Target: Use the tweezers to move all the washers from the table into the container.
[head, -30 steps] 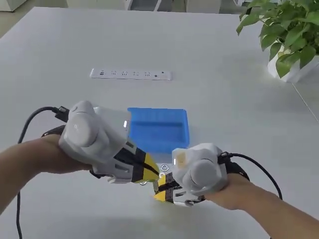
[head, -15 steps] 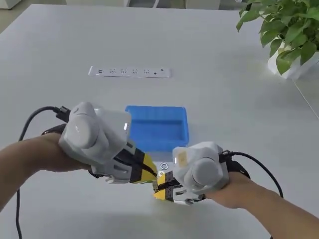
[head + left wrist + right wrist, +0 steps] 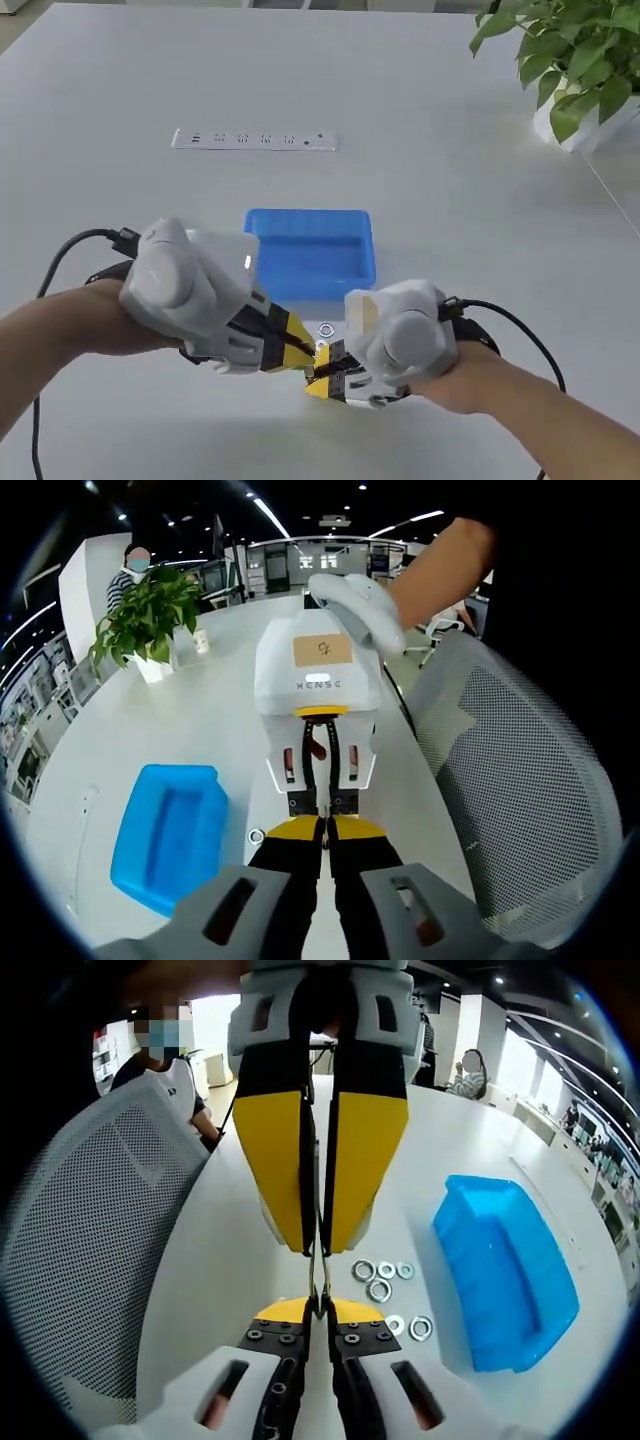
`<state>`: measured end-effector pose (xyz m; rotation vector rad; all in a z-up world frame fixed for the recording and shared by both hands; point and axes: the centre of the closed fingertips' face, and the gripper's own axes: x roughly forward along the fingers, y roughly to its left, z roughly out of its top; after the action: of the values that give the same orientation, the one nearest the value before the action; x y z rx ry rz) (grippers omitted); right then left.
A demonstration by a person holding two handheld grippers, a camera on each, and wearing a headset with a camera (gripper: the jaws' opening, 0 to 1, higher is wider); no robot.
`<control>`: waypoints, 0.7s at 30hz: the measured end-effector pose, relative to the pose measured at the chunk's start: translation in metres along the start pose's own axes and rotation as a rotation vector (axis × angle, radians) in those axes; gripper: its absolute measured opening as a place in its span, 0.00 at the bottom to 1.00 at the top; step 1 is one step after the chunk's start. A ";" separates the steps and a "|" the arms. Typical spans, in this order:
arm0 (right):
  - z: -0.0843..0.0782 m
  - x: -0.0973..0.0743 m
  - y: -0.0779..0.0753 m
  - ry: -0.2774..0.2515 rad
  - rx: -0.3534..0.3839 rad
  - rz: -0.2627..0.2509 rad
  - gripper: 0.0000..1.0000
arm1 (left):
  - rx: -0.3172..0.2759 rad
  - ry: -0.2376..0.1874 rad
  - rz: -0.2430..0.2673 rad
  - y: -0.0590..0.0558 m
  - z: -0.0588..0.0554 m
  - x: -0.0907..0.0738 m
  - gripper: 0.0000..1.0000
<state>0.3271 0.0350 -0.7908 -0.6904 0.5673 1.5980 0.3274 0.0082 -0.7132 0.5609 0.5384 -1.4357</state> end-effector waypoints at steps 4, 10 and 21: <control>0.001 -0.002 -0.001 0.001 0.006 -0.007 0.19 | -0.006 0.003 0.001 0.001 0.000 -0.001 0.06; -0.002 -0.015 -0.010 0.001 0.034 -0.060 0.34 | -0.023 0.004 -0.001 0.001 -0.003 -0.002 0.05; 0.003 -0.038 -0.022 -0.081 0.136 -0.153 0.66 | -0.019 0.007 -0.007 0.000 -0.004 -0.005 0.04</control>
<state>0.3517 0.0138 -0.7611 -0.5521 0.5449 1.4242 0.3267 0.0145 -0.7126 0.5496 0.5591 -1.4343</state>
